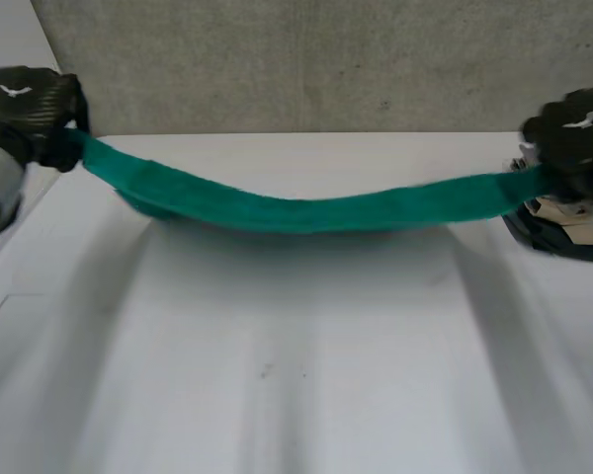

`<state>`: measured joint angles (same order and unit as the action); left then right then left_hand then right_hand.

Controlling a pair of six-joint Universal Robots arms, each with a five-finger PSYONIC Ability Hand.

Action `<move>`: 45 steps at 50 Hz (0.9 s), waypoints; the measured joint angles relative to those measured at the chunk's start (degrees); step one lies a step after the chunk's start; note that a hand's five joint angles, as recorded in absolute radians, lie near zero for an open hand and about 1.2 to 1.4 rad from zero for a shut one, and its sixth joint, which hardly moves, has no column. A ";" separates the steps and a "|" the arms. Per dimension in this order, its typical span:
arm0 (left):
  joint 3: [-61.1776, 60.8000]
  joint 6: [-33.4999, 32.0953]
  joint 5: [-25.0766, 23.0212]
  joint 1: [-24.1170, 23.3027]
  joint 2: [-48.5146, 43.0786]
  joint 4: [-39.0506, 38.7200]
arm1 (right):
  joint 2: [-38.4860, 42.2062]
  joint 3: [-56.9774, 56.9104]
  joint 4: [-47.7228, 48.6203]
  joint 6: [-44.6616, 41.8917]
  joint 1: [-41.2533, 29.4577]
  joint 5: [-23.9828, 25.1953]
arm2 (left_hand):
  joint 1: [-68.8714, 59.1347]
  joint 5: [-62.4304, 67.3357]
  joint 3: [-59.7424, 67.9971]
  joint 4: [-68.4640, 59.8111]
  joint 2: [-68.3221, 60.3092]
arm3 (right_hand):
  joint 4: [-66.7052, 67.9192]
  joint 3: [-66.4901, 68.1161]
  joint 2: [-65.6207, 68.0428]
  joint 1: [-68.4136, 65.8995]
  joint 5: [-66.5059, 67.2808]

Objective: Fold the laundry.

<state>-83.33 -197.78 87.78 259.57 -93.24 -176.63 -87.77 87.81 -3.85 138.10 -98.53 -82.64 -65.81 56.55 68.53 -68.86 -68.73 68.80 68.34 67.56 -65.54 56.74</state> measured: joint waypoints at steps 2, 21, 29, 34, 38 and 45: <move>0.66 -1.80 -0.18 0.36 1.47 4.24 | -1.51 -1.07 -4.48 -0.78 1.14 -0.32 | 0.00 0.00 0.00 0.00 0.00 | 0.00 0.05 0.00 0.00 0.00; 4.98 -19.65 1.69 -3.22 -17.71 10.73 | 17.55 -11.13 -20.56 -11.79 -1.38 -6.88 | 0.00 0.00 0.00 0.00 0.00 | 0.00 0.08 0.00 0.00 0.00; 23.85 -19.74 5.48 -4.94 -31.33 -0.50 | 29.78 -29.27 -13.54 -11.22 -4.98 -13.73 | 0.00 0.00 0.03 -0.01 0.00 | 0.01 0.11 0.00 0.00 0.00; 35.65 -16.99 6.25 -5.71 -33.41 -23.33 | 29.16 -38.56 15.55 -6.52 -5.81 -13.63 | 0.00 0.00 0.03 -0.02 0.00 | 0.02 0.12 0.01 0.00 0.00; 35.59 -12.77 6.31 -5.55 -30.48 -37.47 | 24.50 -33.84 36.76 -3.26 -5.83 -10.34 | 0.00 0.00 0.03 -0.02 0.00 | 0.02 0.12 0.01 0.00 0.33; 29.73 -6.01 6.01 -4.24 -26.49 -43.72 | 21.32 -25.40 47.91 -0.94 -6.40 -6.38 | 0.00 0.00 0.04 -0.02 0.00 | 0.02 0.12 0.01 0.00 0.69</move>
<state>-53.60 -203.80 93.79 255.33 -119.72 -220.35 -66.45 62.41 44.06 137.16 -104.93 -89.02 -65.81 56.55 68.57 -68.88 -68.73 68.83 68.47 67.57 -65.54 57.42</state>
